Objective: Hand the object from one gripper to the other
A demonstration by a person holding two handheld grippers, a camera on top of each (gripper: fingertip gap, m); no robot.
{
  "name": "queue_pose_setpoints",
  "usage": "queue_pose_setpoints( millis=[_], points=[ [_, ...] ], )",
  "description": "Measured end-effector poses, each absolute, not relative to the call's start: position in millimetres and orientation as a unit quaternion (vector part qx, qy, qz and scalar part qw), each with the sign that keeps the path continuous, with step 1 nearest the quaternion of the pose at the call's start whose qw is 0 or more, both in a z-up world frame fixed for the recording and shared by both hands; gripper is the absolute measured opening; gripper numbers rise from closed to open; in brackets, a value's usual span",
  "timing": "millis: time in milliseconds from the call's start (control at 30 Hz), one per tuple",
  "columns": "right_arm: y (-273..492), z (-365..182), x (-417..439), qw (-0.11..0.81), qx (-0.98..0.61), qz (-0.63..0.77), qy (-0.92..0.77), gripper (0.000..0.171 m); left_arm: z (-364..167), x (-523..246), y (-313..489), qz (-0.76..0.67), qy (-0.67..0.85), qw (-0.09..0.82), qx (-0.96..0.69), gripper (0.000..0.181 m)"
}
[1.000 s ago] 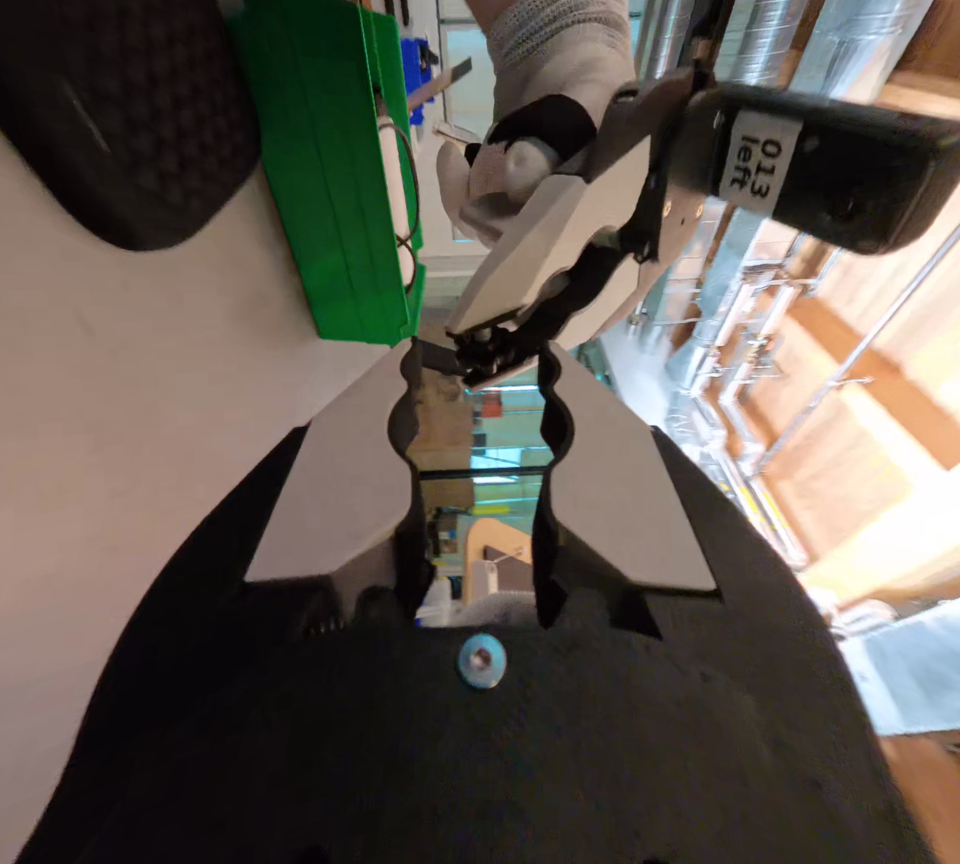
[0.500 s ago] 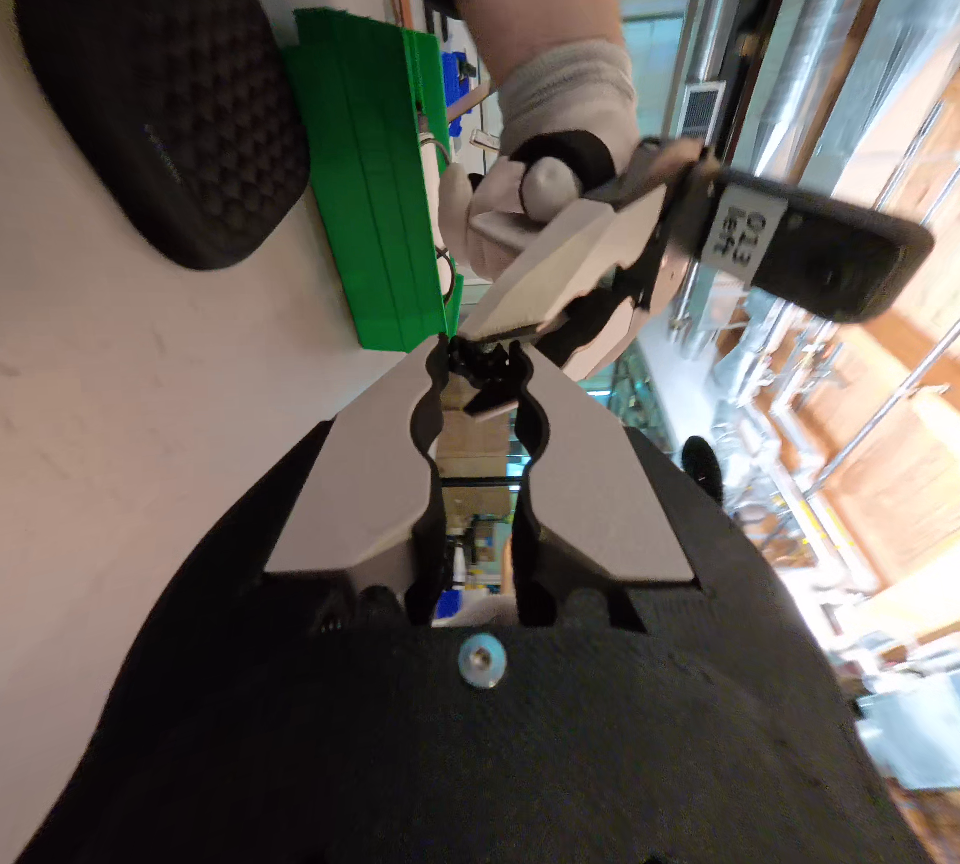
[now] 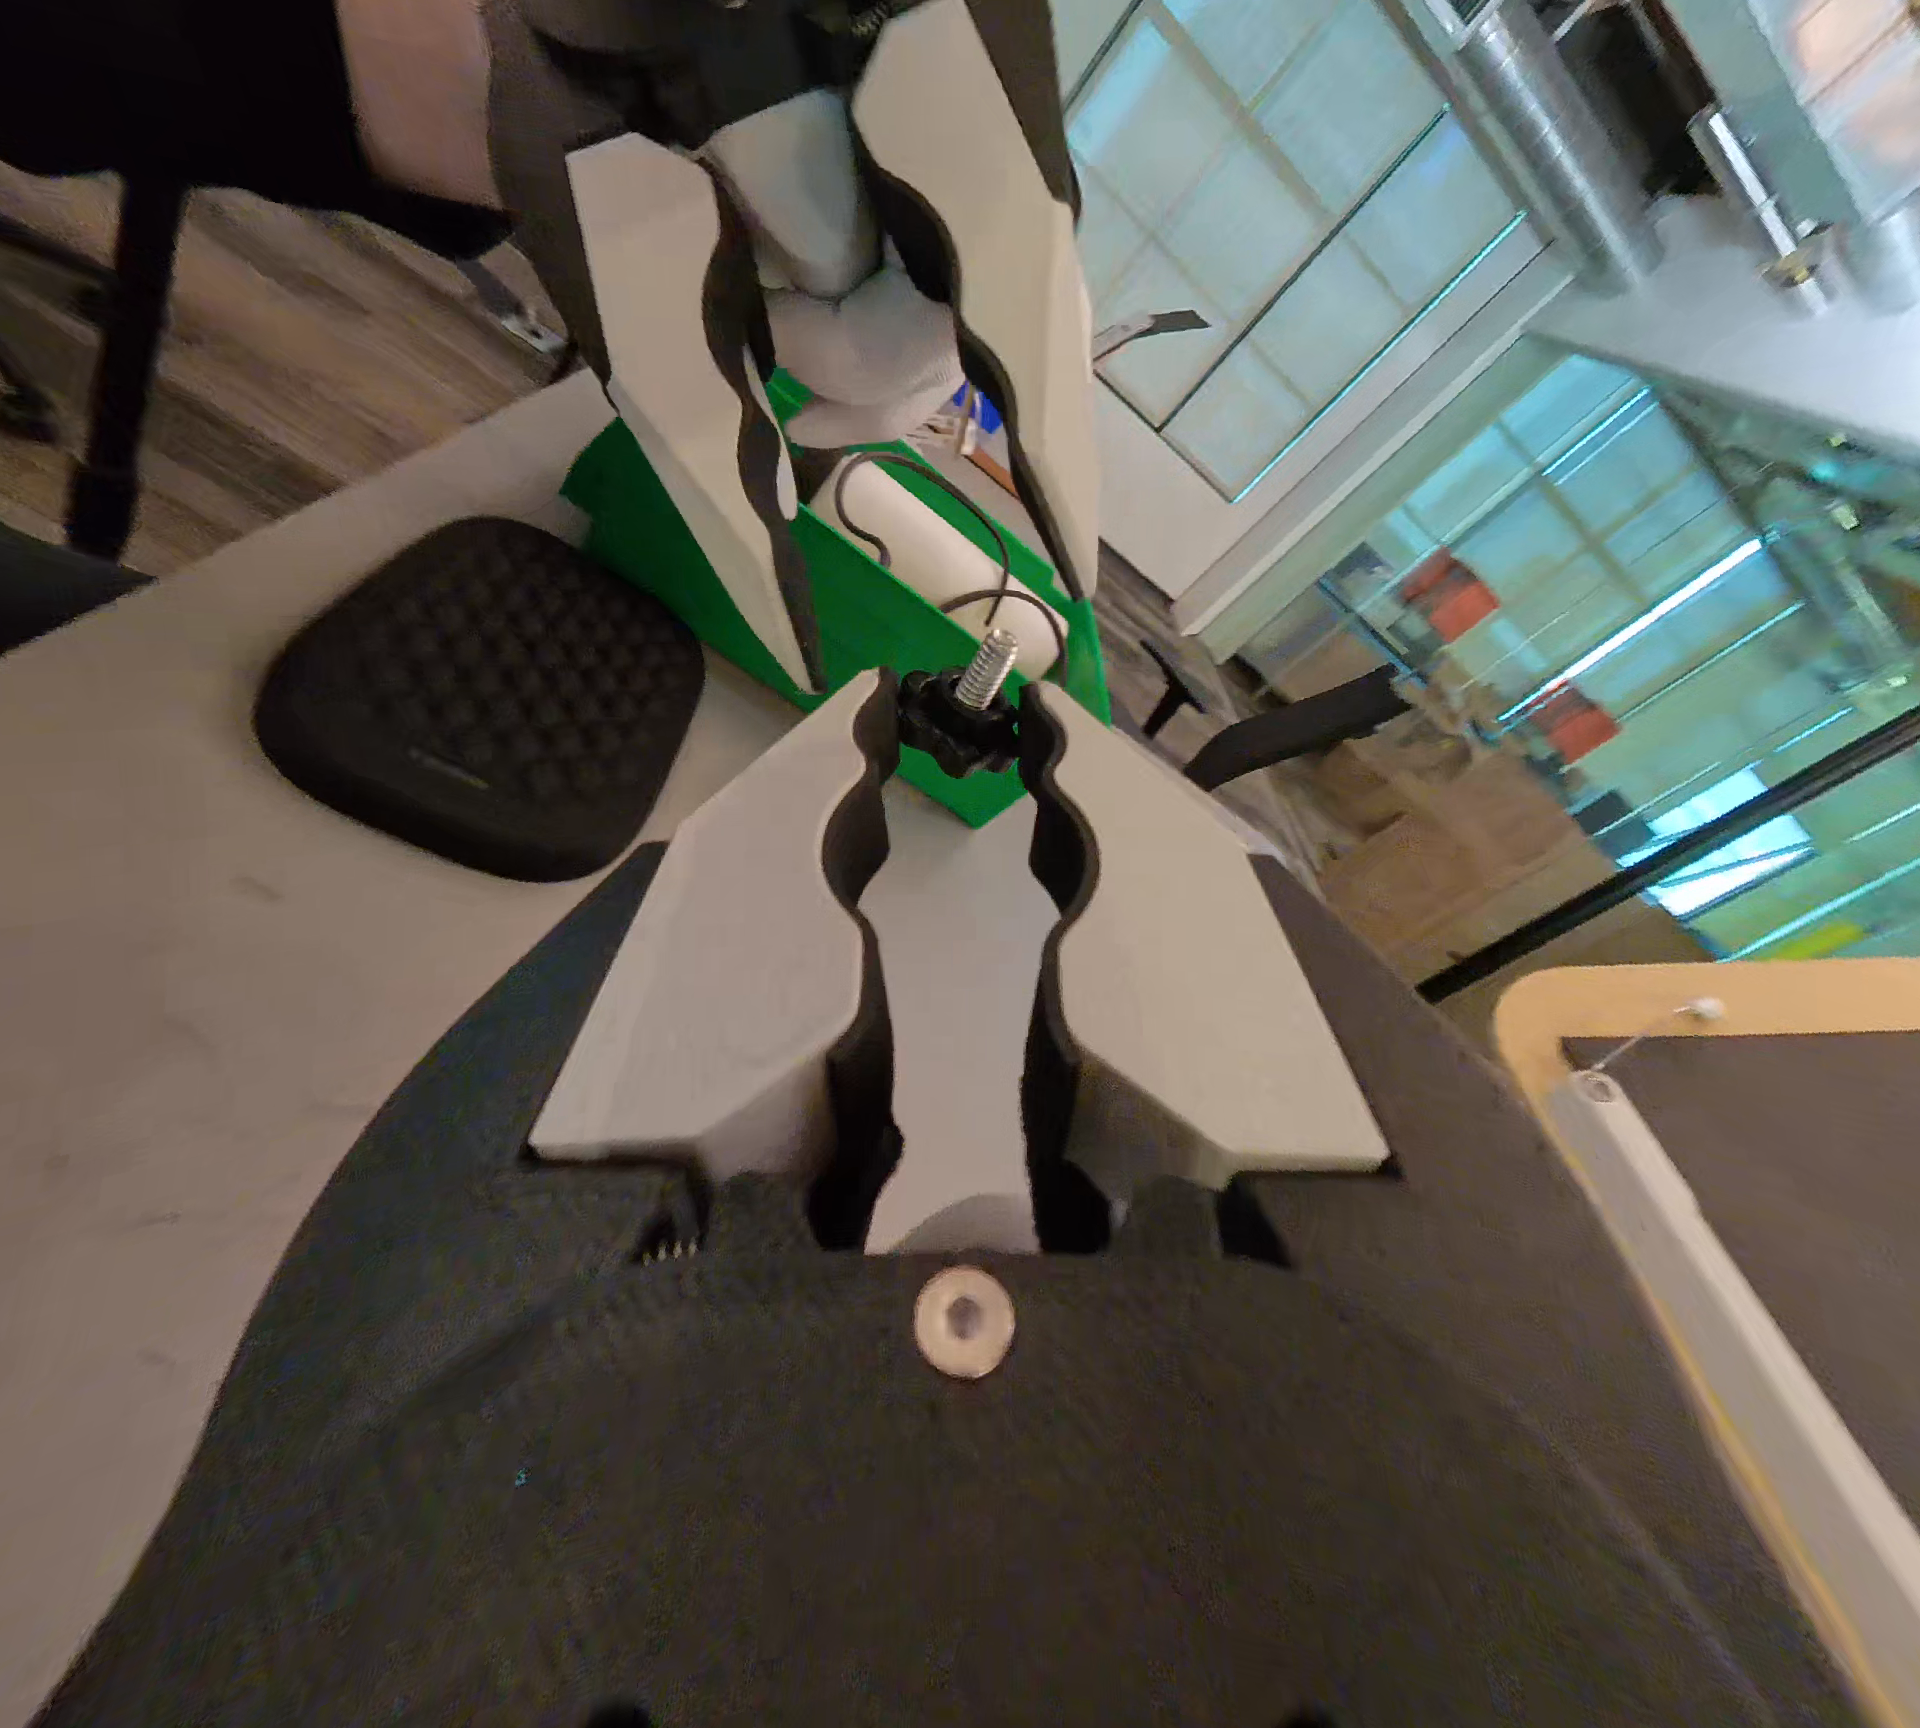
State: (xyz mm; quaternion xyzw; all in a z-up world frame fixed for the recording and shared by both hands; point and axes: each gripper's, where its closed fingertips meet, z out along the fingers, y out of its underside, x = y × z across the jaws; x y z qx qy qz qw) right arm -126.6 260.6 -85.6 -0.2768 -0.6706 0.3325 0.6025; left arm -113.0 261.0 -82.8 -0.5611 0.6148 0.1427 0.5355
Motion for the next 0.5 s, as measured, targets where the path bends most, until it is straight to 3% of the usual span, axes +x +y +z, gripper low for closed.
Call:
queue_pose_setpoints(
  millis=[133, 267, 500],
  points=[
    [263.8, -88.2, -127.0, 0.58, -0.295, 0.354, -0.672, 0.021, -71.3, -111.6, 260.3, 0.224, 0.62, 0.551, -0.511, 0.037],
    [271.0, -91.8, -129.2, 0.611, -0.286, 0.282, -0.682, 0.021, -65.8, -108.5, 261.6, 0.233, 0.62, 0.538, -0.52, 0.018],
    [273.4, -86.0, -129.6, 0.647, -0.28, 0.237, -0.668, 0.02, -71.5, -104.5, 275.2, 0.164, 0.57, 0.516, -0.618, 0.018]
  ],
)
